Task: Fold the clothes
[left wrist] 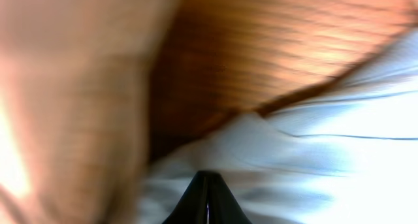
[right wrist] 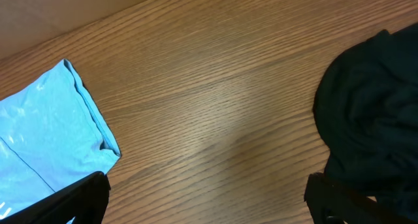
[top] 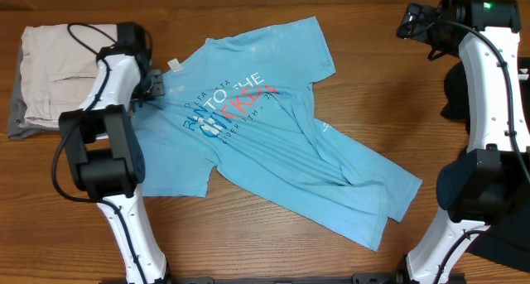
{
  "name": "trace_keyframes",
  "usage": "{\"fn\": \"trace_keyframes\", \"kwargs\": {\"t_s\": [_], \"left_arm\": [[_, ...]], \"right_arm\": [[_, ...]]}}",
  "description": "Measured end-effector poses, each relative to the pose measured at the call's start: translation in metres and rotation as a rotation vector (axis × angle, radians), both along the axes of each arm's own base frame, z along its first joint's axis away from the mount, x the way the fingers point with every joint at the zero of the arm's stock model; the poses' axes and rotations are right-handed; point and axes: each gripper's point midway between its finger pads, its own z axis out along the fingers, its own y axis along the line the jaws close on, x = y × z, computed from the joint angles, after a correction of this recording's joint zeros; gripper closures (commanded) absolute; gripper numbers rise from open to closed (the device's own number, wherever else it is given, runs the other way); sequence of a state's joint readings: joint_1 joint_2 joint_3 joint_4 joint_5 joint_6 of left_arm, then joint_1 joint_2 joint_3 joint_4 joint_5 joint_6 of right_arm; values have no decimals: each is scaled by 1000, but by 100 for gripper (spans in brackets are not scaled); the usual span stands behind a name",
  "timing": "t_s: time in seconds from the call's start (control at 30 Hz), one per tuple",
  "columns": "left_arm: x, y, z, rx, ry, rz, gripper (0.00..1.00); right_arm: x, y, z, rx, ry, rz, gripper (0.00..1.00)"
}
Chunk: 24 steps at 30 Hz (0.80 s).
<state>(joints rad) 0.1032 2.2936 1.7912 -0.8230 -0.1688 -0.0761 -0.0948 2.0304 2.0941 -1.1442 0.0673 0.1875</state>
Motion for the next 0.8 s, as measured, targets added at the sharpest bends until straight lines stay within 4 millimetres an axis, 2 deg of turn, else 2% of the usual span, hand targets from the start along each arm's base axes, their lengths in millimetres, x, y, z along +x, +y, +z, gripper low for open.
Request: {"fn": "trace_keyframes", "kwargs": {"t_s": [0.1,0.2,0.27,0.33,0.43,0.5,0.57,0.63,0.8], "left_arm": [[24,-32,21,-29,-74,-64,96],[56,-86,63,-87,-212,-174,96],[74,-129,99,-115,-324,-271,96],[83,-164,125,-120,-407,-346,96],[86,-205,140,-107,-464,-430,96],[89,-219,134,-97,-474,-459,96],[95,-223,119,-89,-468,-469,96],[99,-220,99,-80,-447,-464,96],[103,-201,36,-63,-358,-432,96]], "right_arm": [[0,0,0,0,0,0,0],[0,0,0,0,0,1,0],[0,0,0,0,0,0,0],[0,0,0,0,0,1,0],[0,0,0,0,-1,0,0],[0,0,0,0,0,1,0],[0,0,0,0,0,0,0],[0,0,0,0,0,1,0],[0,0,0,0,0,0,0]]}}
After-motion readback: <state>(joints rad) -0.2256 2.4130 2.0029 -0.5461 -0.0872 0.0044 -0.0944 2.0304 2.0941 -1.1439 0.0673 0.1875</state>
